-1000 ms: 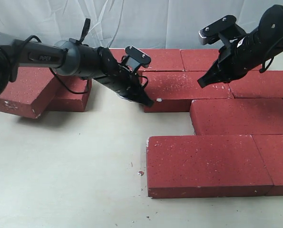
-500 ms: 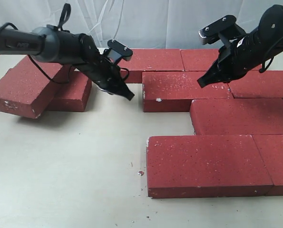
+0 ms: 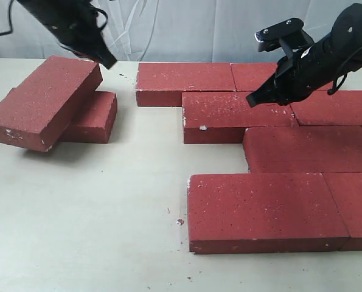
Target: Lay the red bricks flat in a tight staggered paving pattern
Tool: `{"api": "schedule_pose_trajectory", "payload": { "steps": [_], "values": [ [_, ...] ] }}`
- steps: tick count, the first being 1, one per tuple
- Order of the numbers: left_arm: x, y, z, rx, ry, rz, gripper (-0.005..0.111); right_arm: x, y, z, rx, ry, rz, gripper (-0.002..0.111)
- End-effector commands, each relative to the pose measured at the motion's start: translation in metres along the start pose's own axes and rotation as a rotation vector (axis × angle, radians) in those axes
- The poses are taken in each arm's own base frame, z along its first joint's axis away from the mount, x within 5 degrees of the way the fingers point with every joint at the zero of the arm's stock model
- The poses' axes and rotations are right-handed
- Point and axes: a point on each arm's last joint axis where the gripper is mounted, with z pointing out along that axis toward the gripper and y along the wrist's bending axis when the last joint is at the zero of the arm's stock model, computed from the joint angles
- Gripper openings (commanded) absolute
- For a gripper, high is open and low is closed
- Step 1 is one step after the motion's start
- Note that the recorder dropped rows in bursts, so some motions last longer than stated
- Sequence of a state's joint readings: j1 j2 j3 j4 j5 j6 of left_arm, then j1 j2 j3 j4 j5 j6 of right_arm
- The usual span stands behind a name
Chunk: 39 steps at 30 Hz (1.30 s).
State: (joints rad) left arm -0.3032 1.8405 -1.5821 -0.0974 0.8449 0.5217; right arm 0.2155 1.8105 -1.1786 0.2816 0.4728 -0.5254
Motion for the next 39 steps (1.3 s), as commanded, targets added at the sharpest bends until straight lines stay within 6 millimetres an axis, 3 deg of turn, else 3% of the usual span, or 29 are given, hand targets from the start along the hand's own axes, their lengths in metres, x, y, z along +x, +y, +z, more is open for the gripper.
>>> {"api": "schedule_pose_trajectory", "payload": {
  "steps": [1, 8, 15, 19, 21, 23, 27, 29, 39],
  "values": [
    [0.026, 0.027, -0.022, -0.009, 0.098, -0.102, 0.000, -0.002, -0.001, -0.003, 0.001, -0.017, 0.010, -0.001],
    [0.078, 0.074, -0.043, 0.011, 0.147, -0.346, 0.000, -0.002, -0.001, -0.003, 0.000, -0.017, 0.012, -0.001],
    [0.142, 0.126, -0.070, 0.109, 0.096, -0.719, 0.000, -0.002, -0.001, -0.003, -0.001, -0.018, 0.014, -0.001],
    [0.179, 0.142, -0.083, 0.196, 0.017, -0.876, 0.000, -0.002, -0.001, -0.003, -0.001, -0.018, 0.014, -0.001],
    [0.195, 0.151, -0.089, 0.212, -0.051, -0.947, 0.007, -0.002, -0.001, -0.003, -0.001, -0.018, 0.014, -0.001],
    [0.211, 0.156, -0.092, 0.227, -0.102, -0.997, 0.023, -0.002, -0.001, -0.003, -0.001, -0.018, 0.014, -0.001],
    [0.232, 0.150, -0.075, 0.291, -0.093, -1.088, 0.080, -0.003, -0.001, -0.003, 0.002, -0.022, 0.014, -0.001],
    [0.241, 0.146, -0.059, 0.335, -0.056, -1.120, 0.096, -0.003, -0.001, -0.003, 0.002, -0.024, 0.015, -0.001],
    [0.269, 0.131, 0.004, 0.531, -0.069, -1.159, 0.094, -0.004, -0.001, -0.003, -0.001, -0.030, 0.026, -0.001]
  ]
}}
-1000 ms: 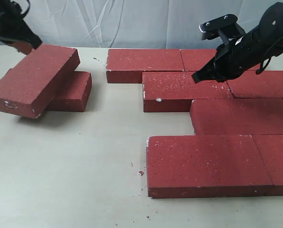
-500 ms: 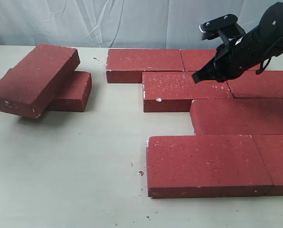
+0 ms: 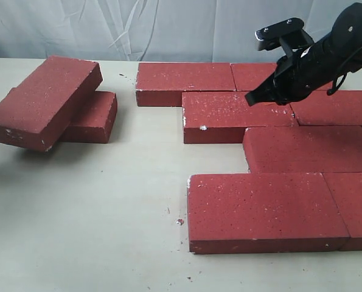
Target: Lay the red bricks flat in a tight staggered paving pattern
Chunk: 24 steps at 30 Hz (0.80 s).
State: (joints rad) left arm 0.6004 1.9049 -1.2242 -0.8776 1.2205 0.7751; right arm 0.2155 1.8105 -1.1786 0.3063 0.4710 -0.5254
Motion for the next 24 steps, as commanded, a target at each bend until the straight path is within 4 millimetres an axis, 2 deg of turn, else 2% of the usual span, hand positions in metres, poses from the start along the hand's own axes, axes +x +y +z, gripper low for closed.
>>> {"api": "schedule_pose_trajectory", "payload": {
  "steps": [1, 6, 12, 19, 21, 23, 24],
  "values": [
    [0.005, 0.017, 0.021, 0.078, 0.009, -0.042, 0.094, -0.003, -0.002, -0.003, 0.008, -0.023, 0.004, -0.001],
    [0.007, 0.027, 0.041, 0.137, 0.020, -0.063, 0.094, -0.003, -0.002, -0.003, 0.008, -0.025, 0.005, -0.001],
    [0.008, 0.025, 0.065, 0.167, 0.071, -0.048, 0.094, -0.003, -0.002, -0.003, 0.008, -0.025, 0.007, -0.001],
    [0.005, 0.031, 0.078, 0.228, 0.029, -0.070, 0.094, -0.003, -0.002, -0.003, 0.006, -0.028, 0.012, -0.001],
    [0.005, 0.031, 0.078, 0.228, 0.029, -0.070, 0.088, -0.003, -0.002, -0.003, 0.006, -0.028, 0.012, -0.001],
    [0.005, 0.031, 0.078, 0.227, 0.032, -0.074, 0.072, -0.004, -0.002, -0.003, 0.007, -0.029, 0.012, -0.001],
    [0.006, 0.032, 0.078, 0.220, 0.044, -0.083, 0.051, -0.004, -0.002, -0.003, 0.008, -0.032, 0.012, -0.001]
  ]
}}
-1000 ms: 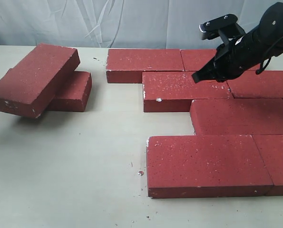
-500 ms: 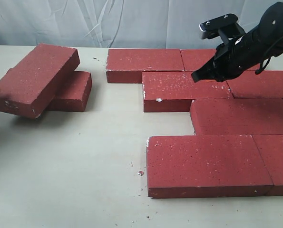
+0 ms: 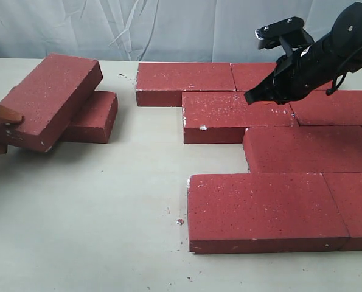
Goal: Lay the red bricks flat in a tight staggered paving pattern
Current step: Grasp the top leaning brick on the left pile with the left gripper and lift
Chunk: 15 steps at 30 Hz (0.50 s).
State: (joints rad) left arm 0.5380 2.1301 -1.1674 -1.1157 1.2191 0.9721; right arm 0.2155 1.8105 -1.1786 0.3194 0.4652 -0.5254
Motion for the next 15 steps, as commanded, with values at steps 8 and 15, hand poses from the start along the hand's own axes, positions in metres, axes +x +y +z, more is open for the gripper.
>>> {"api": "schedule_pose_trajectory", "payload": {
  "steps": [8, 15],
  "values": [
    [0.002, -0.022, -0.014, -0.051, 0.013, 0.039, 0.000, -0.003, -0.002, -0.003, 0.013, -0.028, 0.000, -0.001],
    [0.002, -0.072, -0.039, -0.079, -0.065, 0.181, 0.000, -0.004, -0.002, -0.003, 0.014, -0.029, 0.000, -0.001]
  ]
}}
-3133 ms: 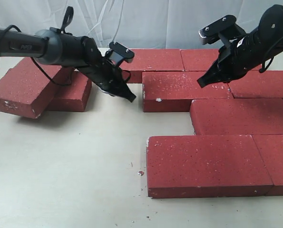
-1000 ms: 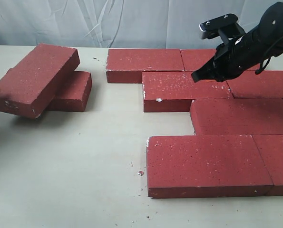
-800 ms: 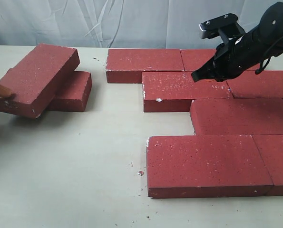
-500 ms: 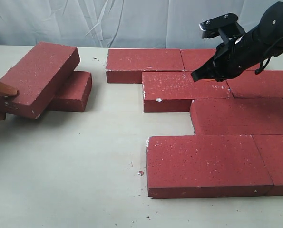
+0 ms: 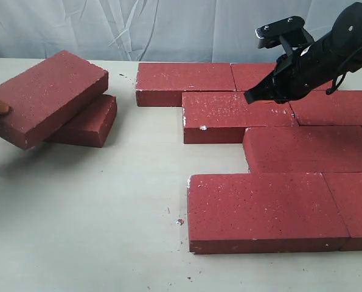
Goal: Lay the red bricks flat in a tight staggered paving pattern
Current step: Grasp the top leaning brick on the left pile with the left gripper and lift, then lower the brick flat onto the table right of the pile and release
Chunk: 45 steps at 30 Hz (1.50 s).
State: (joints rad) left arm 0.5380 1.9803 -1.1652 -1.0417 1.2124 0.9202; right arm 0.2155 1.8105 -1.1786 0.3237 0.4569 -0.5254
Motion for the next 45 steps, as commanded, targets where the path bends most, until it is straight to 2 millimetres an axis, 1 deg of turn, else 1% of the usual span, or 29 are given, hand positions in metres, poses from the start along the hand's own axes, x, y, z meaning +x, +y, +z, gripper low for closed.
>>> {"api": "schedule_pose_trajectory", "payload": {
  "steps": [1, 5, 8, 12, 20, 25, 29, 31, 34, 37, 42, 45],
  "values": [
    [-0.003, -0.040, -0.017, 0.002, -0.058, 0.104, 0.000, -0.003, -0.002, -0.003, 0.011, -0.021, -0.003, -0.001],
    [-0.003, -0.072, -0.018, 0.021, -0.085, 0.207, 0.000, -0.003, -0.002, -0.003, 0.011, -0.021, -0.003, -0.001],
    [0.000, -0.095, -0.011, 0.039, -0.070, 0.274, 0.000, -0.003, -0.002, -0.003, 0.013, -0.025, -0.003, -0.001],
    [0.005, -0.117, 0.002, 0.060, -0.031, 0.348, 0.000, -0.003, -0.002, -0.003, 0.013, -0.025, -0.003, -0.001],
    [0.014, -0.148, 0.027, 0.119, 0.030, 0.436, 0.000, -0.003, -0.003, -0.003, 0.017, -0.025, -0.010, -0.001],
    [0.027, -0.168, 0.042, 0.130, 0.097, 0.532, 0.000, -0.002, -0.006, -0.003, 0.050, -0.010, -0.082, -0.001],
    [0.037, -0.183, 0.050, 0.130, 0.147, 0.595, 0.000, -0.002, -0.007, 0.000, 0.053, -0.013, -0.079, -0.001],
    [0.041, -0.186, 0.052, 0.117, 0.177, 0.625, 0.000, -0.001, -0.007, 0.002, 0.057, -0.017, -0.078, -0.001],
    [0.047, -0.190, 0.056, 0.135, 0.185, 0.621, 0.000, 0.000, -0.008, 0.009, 0.061, -0.014, -0.080, -0.001],
    [0.051, -0.185, 0.058, 0.135, 0.200, 0.604, 0.000, 0.001, -0.009, 0.013, 0.066, -0.017, -0.079, -0.001],
    [0.061, -0.169, 0.063, 0.078, 0.283, 0.603, 0.000, 0.001, -0.009, 0.013, 0.066, -0.018, -0.077, -0.001],
    [0.061, -0.169, 0.064, 0.077, 0.285, 0.593, 0.000, 0.001, -0.009, 0.013, 0.066, -0.018, -0.077, -0.001]
  ]
}}
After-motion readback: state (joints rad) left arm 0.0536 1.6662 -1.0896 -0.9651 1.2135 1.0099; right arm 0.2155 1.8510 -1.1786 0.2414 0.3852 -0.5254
